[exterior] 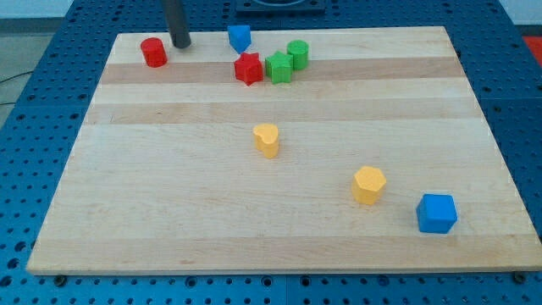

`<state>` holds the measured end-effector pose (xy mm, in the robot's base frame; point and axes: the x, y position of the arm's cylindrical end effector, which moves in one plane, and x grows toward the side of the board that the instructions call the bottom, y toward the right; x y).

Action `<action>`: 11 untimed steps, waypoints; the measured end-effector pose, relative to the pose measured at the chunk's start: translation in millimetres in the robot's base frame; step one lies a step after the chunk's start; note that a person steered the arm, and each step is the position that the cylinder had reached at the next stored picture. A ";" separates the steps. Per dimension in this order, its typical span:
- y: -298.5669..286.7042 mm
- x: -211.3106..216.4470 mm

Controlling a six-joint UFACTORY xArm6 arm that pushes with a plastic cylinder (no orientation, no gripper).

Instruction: Place the red circle diagonal to red star

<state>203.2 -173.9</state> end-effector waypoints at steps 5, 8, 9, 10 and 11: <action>-125.5 38.0; 7.5 146.6; 35.2 157.6; 27.0 144.1; 62.8 144.7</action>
